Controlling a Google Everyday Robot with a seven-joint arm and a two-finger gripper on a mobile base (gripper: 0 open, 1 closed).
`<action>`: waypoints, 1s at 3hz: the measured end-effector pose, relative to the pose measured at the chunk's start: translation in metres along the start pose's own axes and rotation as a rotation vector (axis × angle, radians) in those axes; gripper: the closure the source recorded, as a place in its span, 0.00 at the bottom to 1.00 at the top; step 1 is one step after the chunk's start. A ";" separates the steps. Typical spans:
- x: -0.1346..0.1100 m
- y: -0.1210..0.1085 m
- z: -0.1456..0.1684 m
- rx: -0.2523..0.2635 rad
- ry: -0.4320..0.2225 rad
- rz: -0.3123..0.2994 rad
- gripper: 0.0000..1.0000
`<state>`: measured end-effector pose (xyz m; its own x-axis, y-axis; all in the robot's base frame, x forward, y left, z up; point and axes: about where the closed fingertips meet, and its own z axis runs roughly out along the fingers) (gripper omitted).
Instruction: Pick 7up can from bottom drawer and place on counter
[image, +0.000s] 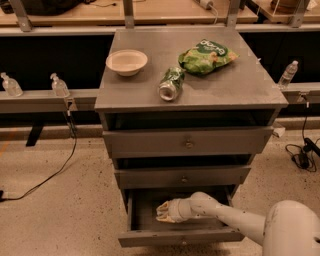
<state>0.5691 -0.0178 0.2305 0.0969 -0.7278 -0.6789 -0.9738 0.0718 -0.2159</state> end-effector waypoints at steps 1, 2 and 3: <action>0.023 -0.001 0.010 0.011 0.055 -0.008 0.53; 0.035 -0.009 0.011 0.036 0.082 -0.013 0.31; 0.050 -0.017 0.020 0.060 0.107 -0.016 0.23</action>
Offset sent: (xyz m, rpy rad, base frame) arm 0.0293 -0.0324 -0.0358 -0.1123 -0.0600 -0.0645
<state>0.5949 -0.0414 0.1862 0.0862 -0.7975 -0.5971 -0.9579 0.0984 -0.2698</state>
